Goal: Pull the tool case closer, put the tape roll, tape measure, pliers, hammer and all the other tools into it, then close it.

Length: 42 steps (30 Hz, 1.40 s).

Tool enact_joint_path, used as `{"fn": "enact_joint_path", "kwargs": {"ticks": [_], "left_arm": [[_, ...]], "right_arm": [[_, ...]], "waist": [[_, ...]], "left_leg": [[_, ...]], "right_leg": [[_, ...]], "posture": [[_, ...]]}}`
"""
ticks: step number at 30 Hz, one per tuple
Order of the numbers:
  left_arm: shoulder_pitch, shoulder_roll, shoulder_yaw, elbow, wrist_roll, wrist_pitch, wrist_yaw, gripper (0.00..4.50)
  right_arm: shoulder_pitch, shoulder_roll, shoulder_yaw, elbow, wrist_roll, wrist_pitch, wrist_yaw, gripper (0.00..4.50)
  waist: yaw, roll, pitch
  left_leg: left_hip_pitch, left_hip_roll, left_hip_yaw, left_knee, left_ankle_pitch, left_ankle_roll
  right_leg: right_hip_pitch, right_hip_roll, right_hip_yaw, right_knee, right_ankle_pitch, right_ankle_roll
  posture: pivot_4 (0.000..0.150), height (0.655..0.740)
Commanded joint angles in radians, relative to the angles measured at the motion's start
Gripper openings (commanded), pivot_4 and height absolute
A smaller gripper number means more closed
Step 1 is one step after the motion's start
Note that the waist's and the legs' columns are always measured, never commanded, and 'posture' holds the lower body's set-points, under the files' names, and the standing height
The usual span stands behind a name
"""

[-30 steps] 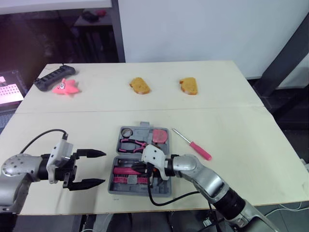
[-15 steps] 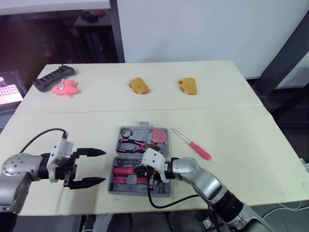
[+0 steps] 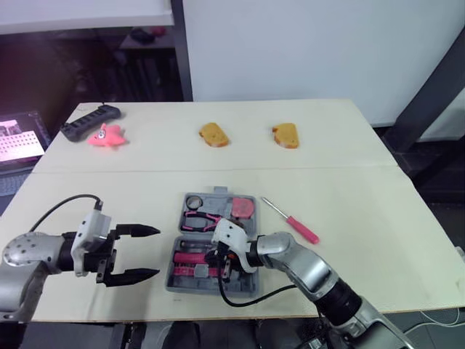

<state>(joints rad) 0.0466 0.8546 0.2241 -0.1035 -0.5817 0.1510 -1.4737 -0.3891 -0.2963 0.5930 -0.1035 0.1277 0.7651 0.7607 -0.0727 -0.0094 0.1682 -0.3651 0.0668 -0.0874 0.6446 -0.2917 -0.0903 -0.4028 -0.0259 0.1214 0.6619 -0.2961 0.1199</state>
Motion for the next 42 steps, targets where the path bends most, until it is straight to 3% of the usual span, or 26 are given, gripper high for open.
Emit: {"fn": "enact_joint_path", "kwargs": {"ticks": [1, 3, 8, 11, 14, 18, 23, 26, 29, 33, 42], "left_arm": [[-0.002, 0.016, 0.032, -0.022, -0.023, 0.006, 0.0, 4.5], [-0.001, 0.017, 0.033, -0.024, -0.024, 0.006, -0.001, 4.5], [0.002, 0.016, 0.033, -0.028, -0.023, 0.008, 0.003, 4.5], [0.006, 0.013, 0.037, -0.028, -0.023, 0.009, 0.007, 4.5], [0.023, 0.02, 0.057, -0.007, -0.024, -0.001, -0.008, 4.5], [0.062, 0.029, 0.104, 0.05, -0.012, -0.033, -0.029, 4.5], [0.097, 0.041, 0.149, 0.21, 0.045, -0.133, -0.047, 4.5], [0.088, 0.07, 0.185, 0.409, 0.111, -0.246, -0.031, 4.5], [0.078, 0.1, 0.218, 0.555, 0.137, -0.323, -0.032, 4.5], [0.068, 0.101, 0.22, 0.587, 0.124, -0.342, -0.054, 4.5], [0.052, 0.086, 0.205, 0.576, 0.122, -0.342, -0.056, 4.5]], "right_arm": [[0.079, -0.078, 0.088, 0.141, -0.07, 0.184, -0.037, 0.09], [0.08, -0.06, 0.073, 0.134, -0.058, 0.171, -0.044, 0.09], [0.07, -0.037, 0.021, 0.043, -0.016, 0.089, -0.026, 0.09], [0.069, -0.029, -0.076, -0.111, 0.053, -0.007, 0.009, 0.09], [0.064, -0.053, -0.244, -0.318, 0.19, 0.028, 0.045, 0.09], [0.097, -0.173, -0.492, -0.567, 0.403, 0.142, 0.092, 0.09], [0.273, -0.39, -0.719, -0.64, 0.464, 0.151, 0.134, 0.09], [0.505, -0.506, -0.864, -0.501, 0.305, -0.041, 0.157, 0.95], [0.726, -0.573, -0.997, -0.314, 0.18, -0.289, 0.218, 2.43], [0.816, -0.557, -1.049, -0.194, 0.16, -0.457, 0.247, 4.43], [0.81, -0.514, -0.975, -0.15, 0.136, -0.539, 0.213, 4.47]], "waist": [[0.005, 0.001, -0.005], [0.006, 0.002, -0.009], [0.005, -0.001, -0.013], [0.005, -0.001, -0.011], [0.002, 0.0, -0.003], [0.004, 0.0, 0.0], [0.016, -0.001, 0.002], [0.023, -0.002, 0.005], [0.032, -0.008, 0.007], [0.024, -0.01, 0.01], [0.011, -0.01, 0.011]], "left_leg": [[0.003, 0.0, 0.0, -0.001, 0.0, 0.0], [0.012, 0.0, 0.0, -0.004, -0.001, 0.001], [0.013, -0.001, 0.001, -0.011, -0.001, 0.001], [0.009, -0.001, 0.001, -0.013, -0.001, 0.0], [0.002, -0.001, 0.0, -0.013, 0.0, 0.0], [-0.008, 0.0, -0.001, -0.013, 0.001, -0.001], [-0.009, 0.0, -0.003, -0.015, 0.0, 0.001], [-0.009, -0.001, -0.002, -0.014, 0.0, 0.001], [-0.008, -0.001, -0.001, -0.014, 0.0, 0.001], [-0.006, -0.001, 0.003, -0.013, 0.0, 0.0], [-0.004, 0.0, 0.003, -0.013, 0.0, -0.001]], "right_leg": [[0.002, 0.0, 0.0, -0.001, -0.001, 0.0], [0.011, -0.001, 0.0, -0.005, -0.006, -0.004], [0.013, 0.0, 0.002, -0.01, -0.006, -0.004], [0.008, 0.0, 0.002, -0.01, -0.006, -0.003], [0.002, 0.0, 0.002, -0.01, -0.004, 0.0], [-0.01, 0.001, 0.001, -0.006, -0.003, 0.001], [-0.009, 0.0, -0.002, -0.01, -0.004, -0.001], [-0.008, 0.0, -0.002, -0.011, -0.006, -0.004], [-0.007, 0.0, -0.002, -0.012, -0.006, -0.004], [-0.006, -0.001, 0.002, -0.013, -0.005, -0.006], [-0.005, 0.0, 0.002, -0.01, -0.004, -0.006]], "posture": [[0.15, 0.74], [0.15, 0.74], [0.15, 0.74], [0.15, 0.74], [0.15, 0.74], [0.15, 0.74], [0.15, 0.74], [0.15, 0.74], [0.15, 0.74], [0.15, 0.74], [0.15, 0.74]]}}
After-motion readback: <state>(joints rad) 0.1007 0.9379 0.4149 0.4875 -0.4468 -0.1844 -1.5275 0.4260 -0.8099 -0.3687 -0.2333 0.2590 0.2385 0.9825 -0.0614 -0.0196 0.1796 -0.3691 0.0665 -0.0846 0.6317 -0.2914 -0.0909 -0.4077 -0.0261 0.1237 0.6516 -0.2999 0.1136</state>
